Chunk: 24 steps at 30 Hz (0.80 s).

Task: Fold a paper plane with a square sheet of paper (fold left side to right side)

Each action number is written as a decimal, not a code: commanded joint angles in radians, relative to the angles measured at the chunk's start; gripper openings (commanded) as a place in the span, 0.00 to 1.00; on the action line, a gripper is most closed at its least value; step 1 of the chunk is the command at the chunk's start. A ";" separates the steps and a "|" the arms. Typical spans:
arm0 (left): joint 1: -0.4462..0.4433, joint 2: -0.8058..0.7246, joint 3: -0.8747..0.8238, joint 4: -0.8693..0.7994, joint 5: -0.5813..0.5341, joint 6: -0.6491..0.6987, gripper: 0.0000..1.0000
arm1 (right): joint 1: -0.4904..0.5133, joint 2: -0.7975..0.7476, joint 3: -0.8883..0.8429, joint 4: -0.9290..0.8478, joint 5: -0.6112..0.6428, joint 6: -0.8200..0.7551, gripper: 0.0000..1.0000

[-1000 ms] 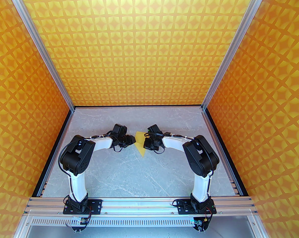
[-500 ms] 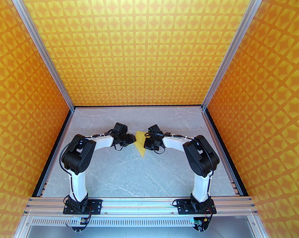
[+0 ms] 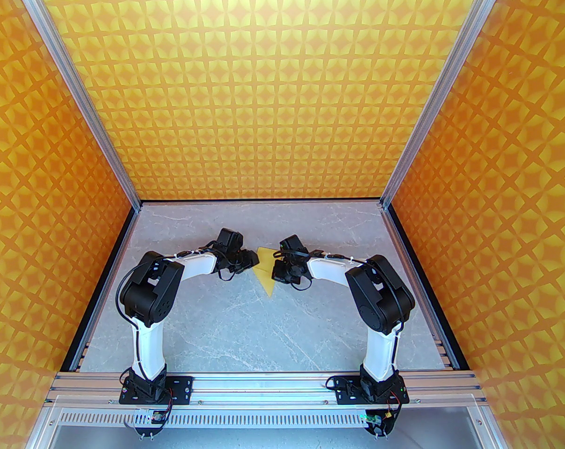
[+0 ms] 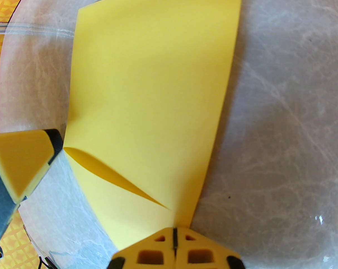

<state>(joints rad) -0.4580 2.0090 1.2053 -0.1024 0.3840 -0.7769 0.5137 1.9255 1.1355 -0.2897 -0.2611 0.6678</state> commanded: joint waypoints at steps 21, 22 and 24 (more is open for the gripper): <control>-0.041 -0.019 -0.011 0.058 0.072 0.001 0.36 | -0.002 0.047 -0.020 -0.011 -0.004 0.000 0.00; -0.041 -0.026 -0.021 0.067 0.074 0.003 0.36 | -0.003 0.047 -0.020 -0.011 -0.003 0.001 0.00; -0.042 -0.032 -0.037 0.089 0.092 0.009 0.36 | -0.003 0.047 -0.022 -0.012 -0.003 0.001 0.00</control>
<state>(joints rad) -0.4995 2.0159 1.1961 -0.0597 0.4412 -0.7807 0.5137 1.9263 1.1355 -0.2874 -0.2615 0.6678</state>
